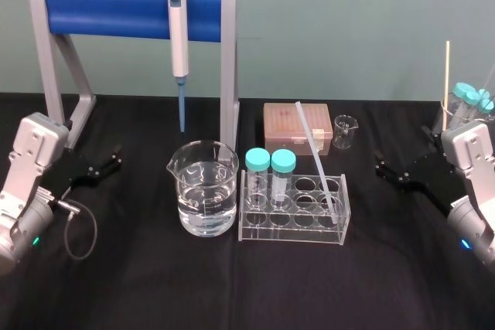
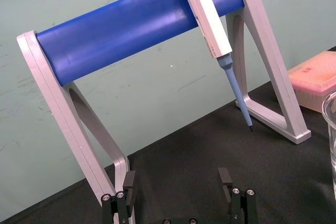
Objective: Pick up the stirring rod with one hand, then place it down.
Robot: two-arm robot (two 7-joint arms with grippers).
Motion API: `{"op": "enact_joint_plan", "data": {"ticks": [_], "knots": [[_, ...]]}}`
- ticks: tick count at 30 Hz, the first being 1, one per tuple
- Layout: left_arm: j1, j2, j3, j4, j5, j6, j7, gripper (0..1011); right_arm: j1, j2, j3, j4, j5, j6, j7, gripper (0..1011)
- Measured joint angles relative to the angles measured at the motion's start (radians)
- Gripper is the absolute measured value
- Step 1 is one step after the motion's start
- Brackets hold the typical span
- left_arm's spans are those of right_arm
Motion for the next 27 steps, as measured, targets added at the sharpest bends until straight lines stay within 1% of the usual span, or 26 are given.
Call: {"op": "enact_joint_plan", "data": {"ticks": [27], "knots": [[0.000,0.000,0.000,0.000,0.000,0.000,0.000,1000,0.000,0.000,0.000,0.000,0.000,0.000,0.000,1003]]}}
